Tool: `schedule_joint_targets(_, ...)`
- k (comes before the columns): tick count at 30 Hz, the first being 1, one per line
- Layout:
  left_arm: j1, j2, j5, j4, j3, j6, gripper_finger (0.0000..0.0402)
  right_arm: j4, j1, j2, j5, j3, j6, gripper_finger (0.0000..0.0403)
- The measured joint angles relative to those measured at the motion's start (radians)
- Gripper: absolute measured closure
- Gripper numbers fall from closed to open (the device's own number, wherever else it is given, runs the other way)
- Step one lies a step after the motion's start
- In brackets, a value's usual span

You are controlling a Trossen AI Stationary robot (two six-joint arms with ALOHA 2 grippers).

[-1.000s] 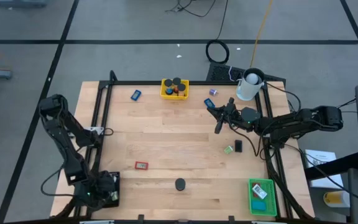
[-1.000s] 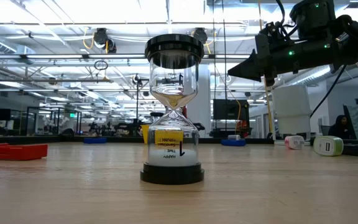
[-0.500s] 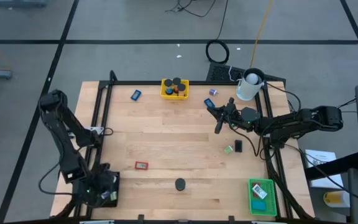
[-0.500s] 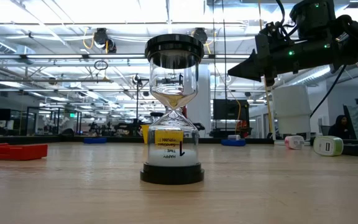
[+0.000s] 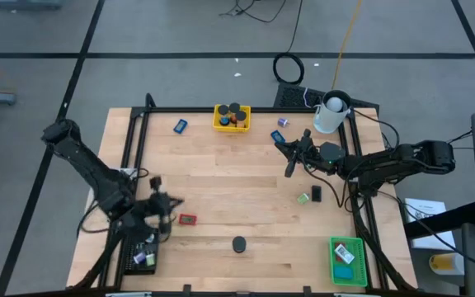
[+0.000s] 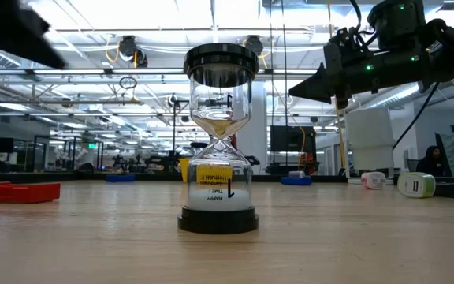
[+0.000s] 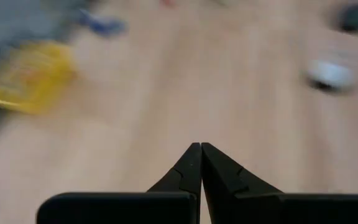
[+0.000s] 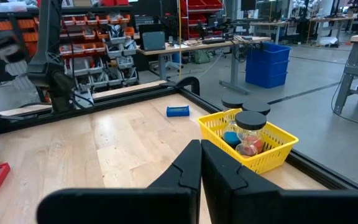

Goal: Pick & Place Office items
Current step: Put the blue digital timer into the green bin

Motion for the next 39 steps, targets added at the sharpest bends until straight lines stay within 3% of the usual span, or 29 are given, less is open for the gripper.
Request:
schedule_joint_targets(2, 0.076, 0.000, -0.063, 0.032, -0.027, 0.071, 0.0385, -0.001, 0.000, 0.000, 0.000, 0.000, 0.000, 0.0402)
schedule_joint_targets(5, 0.214, 0.000, -0.034, 0.201, -0.104, 0.203, 0.0385, -0.005, 0.000, 0.000, 0.000, 0.000, 0.000, 0.0401)
schedule_joint_targets(11, 0.469, 0.001, 0.307, 0.817, -0.336, 0.547, 0.0385, -0.005, 0.000, 0.000, 0.000, 0.000, 0.000, 0.0402)
schedule_joint_targets(13, 0.557, 0.001, 0.346, 0.914, -0.366, 0.585, 0.0385, -0.005, 0.000, 0.000, 0.000, 0.000, 0.000, 0.0401)
schedule_joint_targets(16, 0.696, -0.008, 0.356, 0.867, -0.343, 0.591, 0.0385, -0.005, 0.000, 0.000, 0.000, 0.000, 0.000, 0.0402)
schedule_joint_targets(21, 0.938, -0.042, 0.404, 0.607, -0.213, 0.559, 0.0385, -0.006, 0.000, 0.000, 0.000, 0.000, 0.000, 0.0401)
schedule_joint_targets(24, 1.073, -0.040, 0.471, 0.492, -0.160, 0.543, 0.0384, -0.016, 0.000, 0.000, 0.000, 0.000, 0.000, 0.0402)
schedule_joint_targets(29, 1.242, -0.039, 0.654, 0.448, -0.151, 0.522, 0.0373, -0.027, 0.000, 0.000, 0.000, 0.000, 0.000, 0.0402)
schedule_joint_targets(31, 1.266, -0.039, 0.738, 0.471, -0.162, 0.525, 0.0361, -0.035, 0.000, 0.000, 0.003, 0.000, 0.002, 0.0402)
schedule_joint_targets(34, 1.253, -0.036, 0.769, 0.558, -0.213, 0.587, 0.0343, -0.122, 0.000, 0.000, 0.070, 0.013, 0.038, 0.0401)
schedule_joint_targets(39, 1.194, -0.036, 0.760, 0.974, -0.397, 0.616, 0.0341, -0.485, 0.000, 0.001, 0.188, 0.157, 0.086, 0.0391)
